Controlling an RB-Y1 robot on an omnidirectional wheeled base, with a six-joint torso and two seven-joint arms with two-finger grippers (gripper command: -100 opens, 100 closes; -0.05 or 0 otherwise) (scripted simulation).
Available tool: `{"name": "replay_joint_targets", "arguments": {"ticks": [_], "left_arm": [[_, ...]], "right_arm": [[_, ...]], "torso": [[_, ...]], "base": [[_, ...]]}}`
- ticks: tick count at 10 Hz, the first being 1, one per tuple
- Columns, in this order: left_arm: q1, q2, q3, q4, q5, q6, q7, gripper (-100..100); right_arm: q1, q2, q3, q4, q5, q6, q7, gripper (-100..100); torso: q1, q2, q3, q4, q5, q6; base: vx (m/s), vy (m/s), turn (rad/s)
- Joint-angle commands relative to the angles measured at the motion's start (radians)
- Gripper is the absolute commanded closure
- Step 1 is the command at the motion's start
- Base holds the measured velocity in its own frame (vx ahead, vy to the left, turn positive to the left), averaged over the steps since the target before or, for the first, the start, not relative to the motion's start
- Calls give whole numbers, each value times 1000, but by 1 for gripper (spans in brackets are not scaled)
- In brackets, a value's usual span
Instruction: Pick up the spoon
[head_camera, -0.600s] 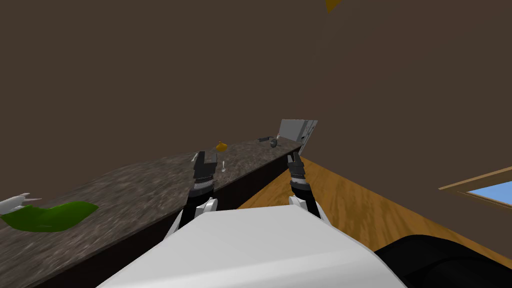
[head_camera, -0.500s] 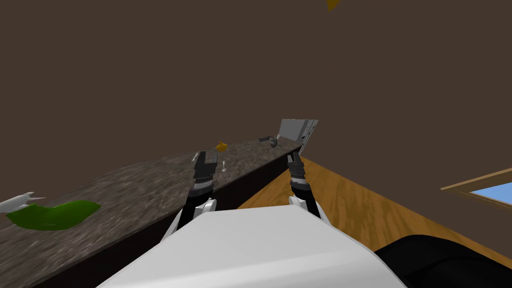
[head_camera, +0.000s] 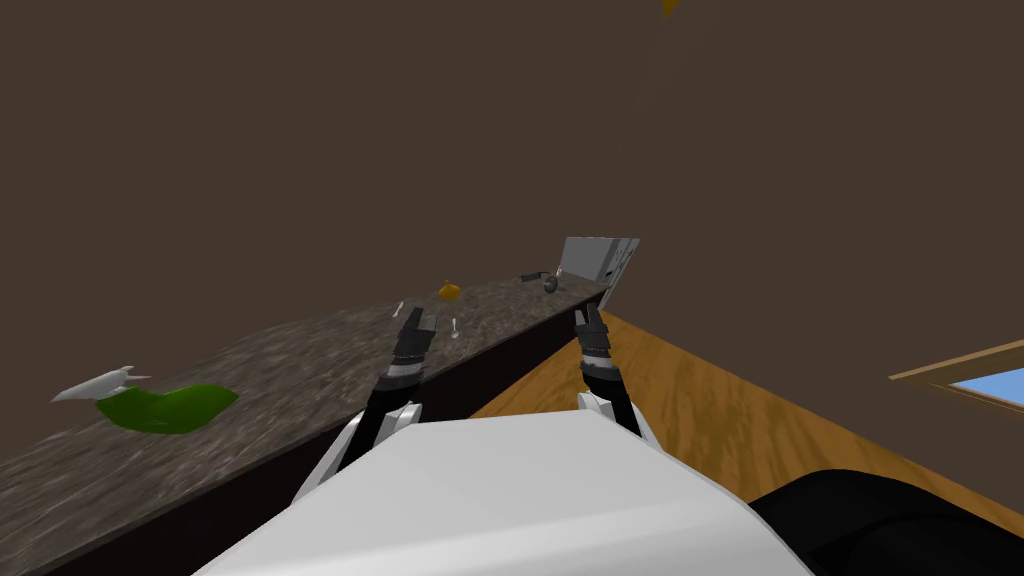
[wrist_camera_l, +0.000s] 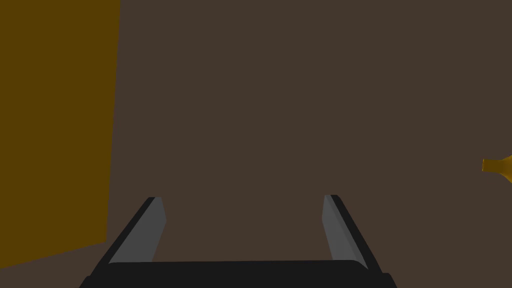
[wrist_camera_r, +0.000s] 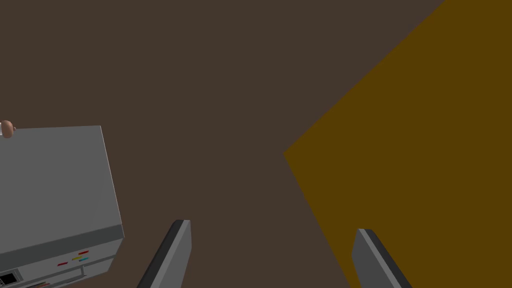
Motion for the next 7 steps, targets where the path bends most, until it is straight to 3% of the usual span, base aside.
{"name": "replay_joint_targets", "arguments": {"ticks": [1, 3, 4, 7], "left_arm": [[-19, 38, 14, 47, -7, 36, 7, -100], [-26, 95, 36, 92, -9, 88, 21, -100], [-26, 95, 36, 92, -9, 88, 21, -100], [-33, 190, 66, 166, -8, 181, 43, -100]], "right_arm": [[0, 0, 0, 0, 0, 0, 0, 0], [0, 0, 0, 0, 0, 0, 0, 0], [0, 0, 0, 0, 0, 0, 0, 0], [0, 0, 0, 0, 0, 0, 0, 0]], "torso": [[0, 0, 0, 0, 0, 0], [-1, -1, 0, 0, 0, 0], [-1, -1, 0, 0, 0, 0], [-2, -3, -1, -1, 0, 0]], "base": [[-79, 63, 27], [-70, 54, 15], [-43, 34, 5], [-49, 37, 2]]}}
